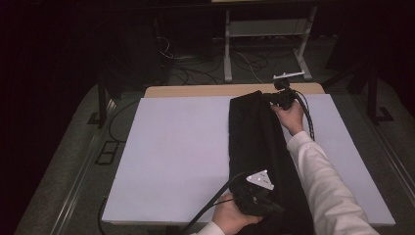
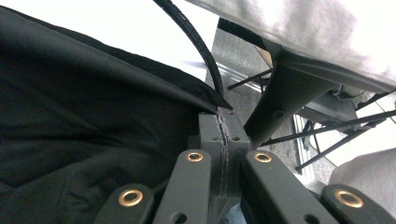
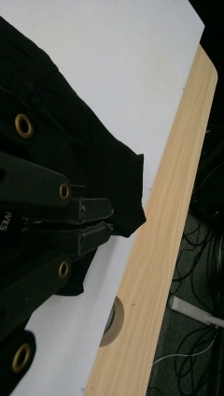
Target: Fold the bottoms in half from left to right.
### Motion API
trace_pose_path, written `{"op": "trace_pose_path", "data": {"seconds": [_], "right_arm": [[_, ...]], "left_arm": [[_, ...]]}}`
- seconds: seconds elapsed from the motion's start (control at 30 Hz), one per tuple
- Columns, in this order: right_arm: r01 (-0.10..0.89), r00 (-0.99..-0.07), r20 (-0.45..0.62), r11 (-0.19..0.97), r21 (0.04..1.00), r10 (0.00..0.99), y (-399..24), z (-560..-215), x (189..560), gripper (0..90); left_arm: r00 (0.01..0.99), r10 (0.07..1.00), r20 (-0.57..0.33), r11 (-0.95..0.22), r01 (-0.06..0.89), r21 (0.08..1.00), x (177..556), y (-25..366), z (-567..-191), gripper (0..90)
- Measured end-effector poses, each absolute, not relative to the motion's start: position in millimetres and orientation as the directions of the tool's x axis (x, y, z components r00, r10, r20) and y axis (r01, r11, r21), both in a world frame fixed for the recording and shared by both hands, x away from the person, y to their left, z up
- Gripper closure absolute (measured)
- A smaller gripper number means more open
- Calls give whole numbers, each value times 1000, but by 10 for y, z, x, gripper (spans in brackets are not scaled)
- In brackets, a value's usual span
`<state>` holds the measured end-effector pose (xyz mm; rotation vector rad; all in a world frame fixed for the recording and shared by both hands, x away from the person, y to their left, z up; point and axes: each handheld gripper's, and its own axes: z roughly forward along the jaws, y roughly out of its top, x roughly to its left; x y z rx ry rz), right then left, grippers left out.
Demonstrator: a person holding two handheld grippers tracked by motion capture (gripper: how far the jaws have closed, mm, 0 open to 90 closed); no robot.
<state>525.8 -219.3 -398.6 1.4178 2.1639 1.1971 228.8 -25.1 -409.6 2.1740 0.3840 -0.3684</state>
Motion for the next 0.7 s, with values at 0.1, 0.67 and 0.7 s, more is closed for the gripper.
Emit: {"op": "trace_pose_path", "data": {"seconds": [0.1, 0.67, 0.7], "right_arm": [[618, -473, 192, 169, 768, 860, -2259, -4027, 5267, 861], [614, -485, 195, 173, 770, 853, -2476, -4136, 5264, 861], [613, -488, 188, 181, 769, 852, -2476, -4141, 5260, 861]], "left_arm": [[907, 142, -397, -574, 402, 713, 2306, -331, -4104, 892], [893, 171, -416, -600, 430, 675, 2341, -686, -4222, 892], [892, 173, -417, -598, 431, 676, 2343, -706, -4224, 891]]}}
